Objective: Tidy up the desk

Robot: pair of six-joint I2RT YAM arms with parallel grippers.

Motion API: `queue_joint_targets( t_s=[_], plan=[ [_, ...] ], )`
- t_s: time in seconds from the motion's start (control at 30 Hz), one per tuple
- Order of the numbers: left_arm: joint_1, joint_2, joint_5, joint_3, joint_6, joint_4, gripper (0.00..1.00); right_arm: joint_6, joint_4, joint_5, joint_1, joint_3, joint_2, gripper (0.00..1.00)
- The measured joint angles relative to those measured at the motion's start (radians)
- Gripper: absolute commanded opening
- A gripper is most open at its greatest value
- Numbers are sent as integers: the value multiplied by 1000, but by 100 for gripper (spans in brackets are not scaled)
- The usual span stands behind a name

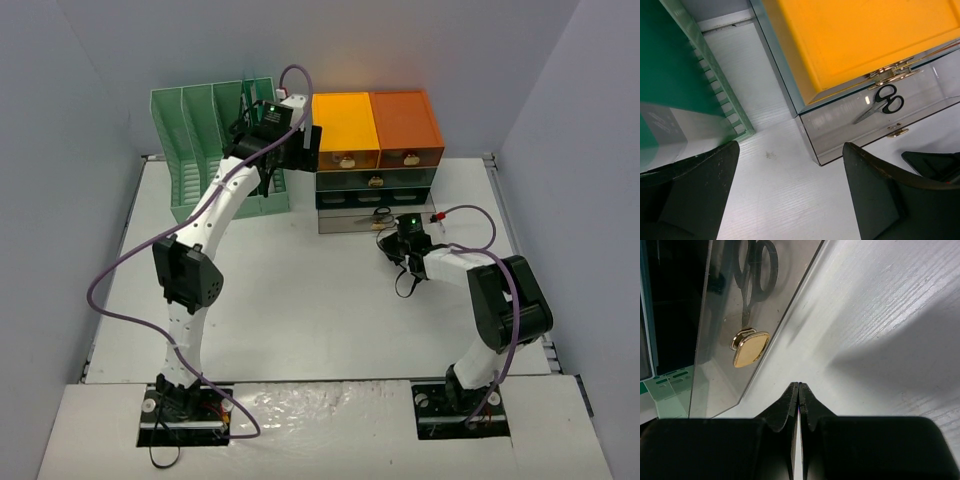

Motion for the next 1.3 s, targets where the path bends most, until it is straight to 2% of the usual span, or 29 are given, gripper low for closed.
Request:
queue_joint_targets(
  t_s=[0.3,0.53,0.67,0.93,1.3],
  plan=[
    [0,35,87,129,-82,118,82,-17,14,-11,1,1,27,0],
    [-2,204,128,253,-170,228,82,-28,14,-17,3,25,27,0],
    [-2,271,115,238,-184,251,82,-44,14,-21,6,48,27,0],
    [-2,279,99,229,-182,276,82,-65,18,-21,6,59,46,0],
    [-7,223,75,121,-175,335,82,-106,44,-52,4,234,248,0]
  ],
)
